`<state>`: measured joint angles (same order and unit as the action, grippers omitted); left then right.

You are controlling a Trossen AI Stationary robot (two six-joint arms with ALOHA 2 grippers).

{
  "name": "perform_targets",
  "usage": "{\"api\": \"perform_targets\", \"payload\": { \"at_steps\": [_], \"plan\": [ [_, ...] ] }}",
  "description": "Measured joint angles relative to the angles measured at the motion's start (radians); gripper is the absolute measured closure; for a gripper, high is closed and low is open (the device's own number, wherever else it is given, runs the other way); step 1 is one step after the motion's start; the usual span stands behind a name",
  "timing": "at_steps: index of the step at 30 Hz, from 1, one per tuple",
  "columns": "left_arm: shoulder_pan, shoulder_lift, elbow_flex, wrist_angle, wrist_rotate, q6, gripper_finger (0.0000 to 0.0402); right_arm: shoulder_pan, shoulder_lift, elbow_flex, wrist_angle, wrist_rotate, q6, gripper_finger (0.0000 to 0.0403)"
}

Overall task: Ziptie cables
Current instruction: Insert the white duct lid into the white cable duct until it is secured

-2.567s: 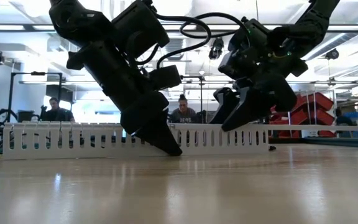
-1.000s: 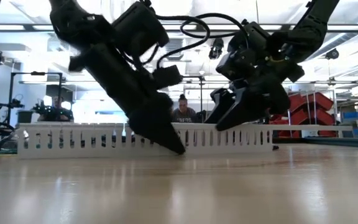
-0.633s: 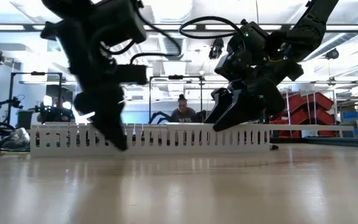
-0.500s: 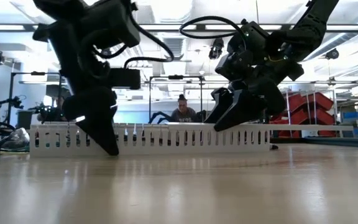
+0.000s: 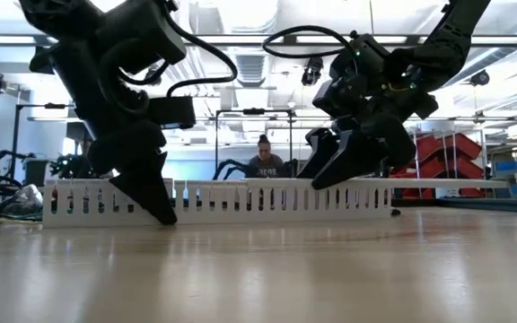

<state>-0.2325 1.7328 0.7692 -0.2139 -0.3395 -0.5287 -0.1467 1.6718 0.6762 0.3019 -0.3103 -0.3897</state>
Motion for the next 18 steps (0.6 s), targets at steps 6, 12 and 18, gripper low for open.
{"api": "perform_targets", "payload": {
  "at_steps": [6, 12, 18],
  "plan": [
    [0.0, 0.002, 0.0, 0.017, 0.012, -0.01, 0.0183, 0.0, -0.002, 0.006, -0.069, -0.013, -0.063, 0.0185],
    [-0.001, 0.006, 0.0, 0.032, 0.021, -0.014, 0.0182, 0.0, -0.005, 0.011, -0.151, -0.026, -0.1, 0.0185],
    [-0.001, 0.006, -0.004, 0.065, 0.016, 0.01, 0.0181, 0.003, 0.001, 0.002, -0.045, -0.009, -0.01, 0.0185]
  ]
}}
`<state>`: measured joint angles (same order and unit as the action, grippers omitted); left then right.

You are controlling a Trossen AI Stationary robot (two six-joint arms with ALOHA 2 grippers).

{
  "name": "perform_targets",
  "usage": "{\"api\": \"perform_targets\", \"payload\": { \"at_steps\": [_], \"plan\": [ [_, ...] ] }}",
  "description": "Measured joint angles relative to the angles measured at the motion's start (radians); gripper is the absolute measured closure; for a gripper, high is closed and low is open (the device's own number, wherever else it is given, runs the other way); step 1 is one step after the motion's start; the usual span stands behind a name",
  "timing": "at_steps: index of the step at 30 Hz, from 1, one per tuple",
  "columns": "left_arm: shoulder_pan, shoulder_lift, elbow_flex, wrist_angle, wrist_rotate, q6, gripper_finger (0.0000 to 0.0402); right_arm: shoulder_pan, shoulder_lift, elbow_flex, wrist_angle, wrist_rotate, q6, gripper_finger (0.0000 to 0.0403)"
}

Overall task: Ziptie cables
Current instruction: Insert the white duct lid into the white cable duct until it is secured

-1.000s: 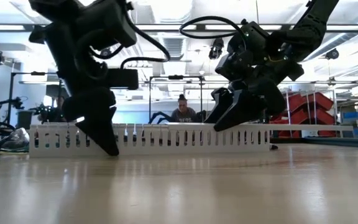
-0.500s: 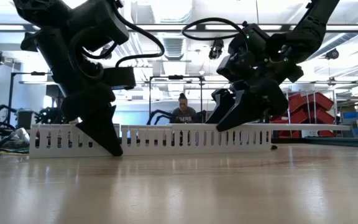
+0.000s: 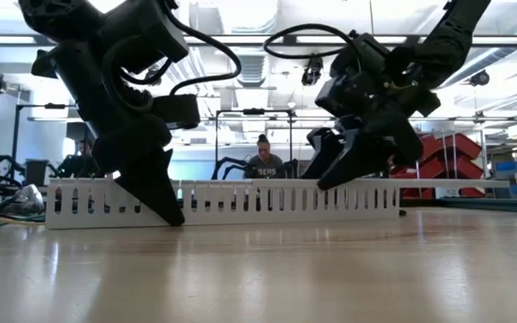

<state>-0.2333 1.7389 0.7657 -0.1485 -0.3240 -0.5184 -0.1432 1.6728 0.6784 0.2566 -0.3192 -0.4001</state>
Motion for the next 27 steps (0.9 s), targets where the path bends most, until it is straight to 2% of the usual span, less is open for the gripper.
{"api": "perform_targets", "payload": {
  "at_steps": [5, 10, 13, 16, 21, 25, 27],
  "plan": [
    [0.0, 0.001, -0.004, 0.052, -0.01, 0.031, 0.0185, 0.004, 0.003, -0.006, 0.085, 0.009, 0.07, 0.0185],
    [0.0, 0.001, -0.005, 0.069, -0.026, 0.03, 0.0181, 0.007, 0.003, 0.005, 0.069, 0.041, 0.069, 0.0185],
    [0.0, 0.001, 0.001, 0.077, -0.029, 0.037, 0.0184, 0.002, -0.001, 0.016, 0.004, -0.028, -0.021, 0.0185],
    [0.0, 0.001, 0.001, 0.083, -0.028, 0.039, 0.0185, 0.002, -0.001, 0.021, -0.044, -0.049, -0.032, 0.0185],
    [0.002, 0.001, -0.006, 0.114, -0.033, 0.055, 0.0178, 0.013, -0.005, 0.021, -0.061, 0.122, 0.071, 0.0185],
    [0.003, 0.001, -0.007, 0.141, -0.048, 0.058, 0.0183, 0.005, -0.004, 0.017, -0.039, 0.126, 0.069, 0.0185],
    [0.003, 0.001, -0.009, 0.15, -0.05, 0.065, 0.0185, 0.0, -0.002, 0.014, -0.008, 0.06, 0.067, 0.0185]
  ]
}}
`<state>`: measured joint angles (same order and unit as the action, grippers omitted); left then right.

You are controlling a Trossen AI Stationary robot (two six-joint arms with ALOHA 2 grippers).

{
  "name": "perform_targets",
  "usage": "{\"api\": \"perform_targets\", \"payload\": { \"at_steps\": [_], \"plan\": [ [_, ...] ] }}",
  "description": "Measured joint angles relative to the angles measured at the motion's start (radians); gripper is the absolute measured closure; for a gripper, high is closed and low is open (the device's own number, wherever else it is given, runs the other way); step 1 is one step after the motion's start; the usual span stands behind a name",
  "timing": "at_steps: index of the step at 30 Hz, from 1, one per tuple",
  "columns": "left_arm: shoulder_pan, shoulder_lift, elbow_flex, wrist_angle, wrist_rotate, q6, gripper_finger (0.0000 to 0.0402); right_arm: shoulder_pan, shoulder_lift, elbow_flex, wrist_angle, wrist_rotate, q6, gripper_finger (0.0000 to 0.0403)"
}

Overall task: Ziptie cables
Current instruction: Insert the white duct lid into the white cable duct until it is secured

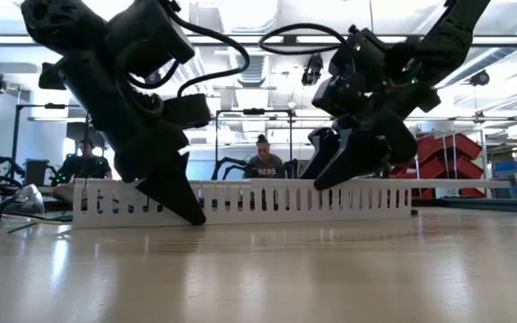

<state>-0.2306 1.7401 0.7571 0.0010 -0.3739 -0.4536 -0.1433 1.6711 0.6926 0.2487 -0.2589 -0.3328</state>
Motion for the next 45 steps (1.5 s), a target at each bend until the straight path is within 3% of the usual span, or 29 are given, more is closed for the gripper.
{"api": "perform_targets", "payload": {
  "at_steps": [5, 10, 16, 21, 31, 41, 45],
  "plan": [
    [-0.002, 0.0, -0.003, 0.024, 0.007, 0.006, 0.0179, 0.003, 0.004, 0.007, 0.029, -0.08, 0.001, 0.0185],
    [-0.002, 0.0, -0.004, 0.034, 0.009, 0.005, 0.0181, 0.006, 0.003, 0.012, 0.018, -0.035, -0.001, 0.0185],
    [-0.002, -0.001, 0.007, 0.004, 0.025, 0.013, 0.018, 0.005, -0.001, 0.028, -0.107, -0.15, -0.085, 0.0185],
    [-0.002, -0.001, 0.005, 0.029, 0.026, 0.026, 0.0179, 0.008, -0.002, 0.028, -0.151, -0.131, -0.063, 0.0185],
    [0.002, 0.007, -0.005, 0.189, 0.019, 0.06, 0.0179, 0.024, 0.005, 0.02, 0.033, -0.043, 0.049, 0.0185],
    [0.001, 0.006, -0.004, 0.26, 0.014, 0.069, 0.0185, 0.056, 0.006, 0.036, 0.04, -0.085, 0.023, 0.0185],
    [0.007, 0.005, -0.003, 0.319, 0.015, 0.1, 0.0183, 0.06, 0.005, 0.06, 0.061, -0.061, 0.081, 0.0185]
  ]
}}
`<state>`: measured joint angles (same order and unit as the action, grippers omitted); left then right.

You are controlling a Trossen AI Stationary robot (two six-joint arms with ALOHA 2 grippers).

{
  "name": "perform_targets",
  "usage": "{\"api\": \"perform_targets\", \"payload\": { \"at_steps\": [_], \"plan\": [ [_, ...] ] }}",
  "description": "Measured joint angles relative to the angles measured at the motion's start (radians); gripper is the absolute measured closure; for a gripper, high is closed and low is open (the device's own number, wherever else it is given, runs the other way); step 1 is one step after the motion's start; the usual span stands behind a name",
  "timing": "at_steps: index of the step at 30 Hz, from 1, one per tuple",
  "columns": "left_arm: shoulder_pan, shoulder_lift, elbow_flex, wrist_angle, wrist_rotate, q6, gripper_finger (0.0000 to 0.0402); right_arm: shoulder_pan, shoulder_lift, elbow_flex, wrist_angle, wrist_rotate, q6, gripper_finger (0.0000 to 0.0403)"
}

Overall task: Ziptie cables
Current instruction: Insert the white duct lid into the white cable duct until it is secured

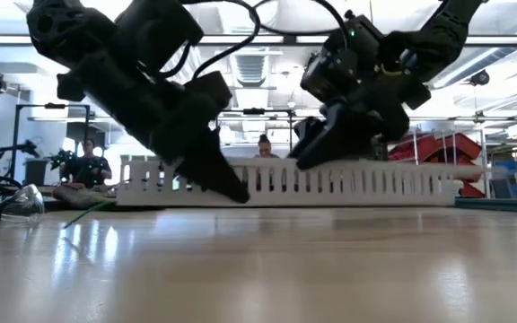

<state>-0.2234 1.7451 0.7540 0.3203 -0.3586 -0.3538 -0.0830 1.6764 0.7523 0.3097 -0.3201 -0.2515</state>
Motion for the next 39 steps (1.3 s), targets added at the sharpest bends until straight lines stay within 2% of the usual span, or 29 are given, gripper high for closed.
{"api": "perform_targets", "payload": {
  "at_steps": [6, 12, 19, 24, 26, 33, 39],
  "plan": [
    [0.013, 0.026, 0.001, 0.105, -0.004, 0.039, 0.0184, 0.0, -0.001, 0.028, -0.002, -0.002, 0.007, 0.0185],
    [0.019, 0.041, 0.009, 0.176, -0.009, 0.086, 0.0148, -0.001, -0.001, 0.031, -0.017, -0.001, -0.002, 0.0185],
    [0.012, -0.036, 0.01, 0.085, -0.025, 0.164, 0.0118, -0.002, 0.002, 0.025, -0.109, 0.017, -0.013, 0.0186],
    [-0.006, -0.074, 0.007, -0.182, -0.021, 0.035, 0.0114, -0.002, 0.039, 0.026, -0.101, 0.036, -0.011, 0.0186],
    [-0.025, -0.074, 0.003, -0.24, -0.022, -0.02, 0.0114, -0.002, 0.06, 0.028, -0.088, 0.046, -0.01, 0.0186],
    [-0.085, -0.075, -0.02, -0.242, -0.079, -0.086, 0.0125, -0.004, 0.158, 0.03, 0.04, 0.024, 0.004, 0.0186],
    [-0.099, -0.078, -0.117, -0.235, -0.063, -0.214, 0.0151, -0.008, 0.148, 0.03, 0.039, 0.026, 0.006, 0.0186]
  ]
}}
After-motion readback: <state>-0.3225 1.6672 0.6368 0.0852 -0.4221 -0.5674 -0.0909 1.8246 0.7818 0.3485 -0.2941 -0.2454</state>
